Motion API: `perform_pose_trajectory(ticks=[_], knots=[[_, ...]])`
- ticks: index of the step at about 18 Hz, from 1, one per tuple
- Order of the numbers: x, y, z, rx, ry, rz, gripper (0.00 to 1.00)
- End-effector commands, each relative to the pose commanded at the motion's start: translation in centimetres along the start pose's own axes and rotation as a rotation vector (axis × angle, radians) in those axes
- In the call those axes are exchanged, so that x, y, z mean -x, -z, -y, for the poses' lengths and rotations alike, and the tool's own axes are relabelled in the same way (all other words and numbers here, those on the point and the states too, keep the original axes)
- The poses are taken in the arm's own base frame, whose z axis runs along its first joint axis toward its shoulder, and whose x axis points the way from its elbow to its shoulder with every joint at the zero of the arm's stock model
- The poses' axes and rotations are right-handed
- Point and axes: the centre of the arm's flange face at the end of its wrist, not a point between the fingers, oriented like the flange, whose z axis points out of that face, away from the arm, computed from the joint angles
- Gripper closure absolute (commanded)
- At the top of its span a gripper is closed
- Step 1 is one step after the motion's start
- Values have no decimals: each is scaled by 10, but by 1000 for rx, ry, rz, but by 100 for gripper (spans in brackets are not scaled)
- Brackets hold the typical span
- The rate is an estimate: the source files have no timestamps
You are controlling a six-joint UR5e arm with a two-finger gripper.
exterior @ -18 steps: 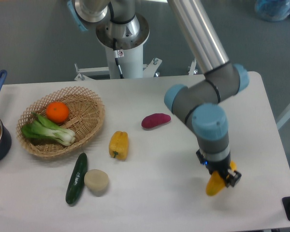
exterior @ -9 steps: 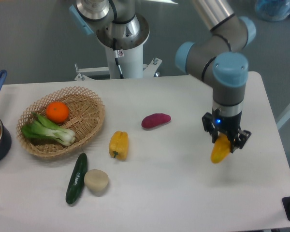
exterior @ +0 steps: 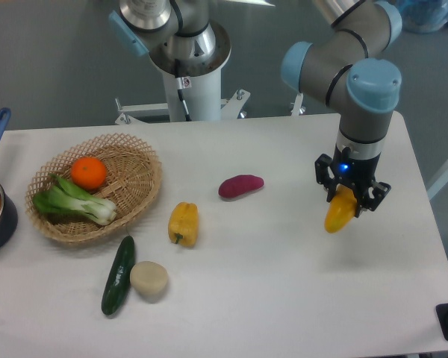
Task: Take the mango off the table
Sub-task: 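Lift the grasped mango up off the table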
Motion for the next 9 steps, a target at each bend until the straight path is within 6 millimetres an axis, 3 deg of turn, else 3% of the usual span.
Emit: perform_pose_trajectory(ticks=[3, 9], knots=[[2, 10, 1, -2, 0, 18, 49], [3, 9, 1, -4, -2, 18, 47]])
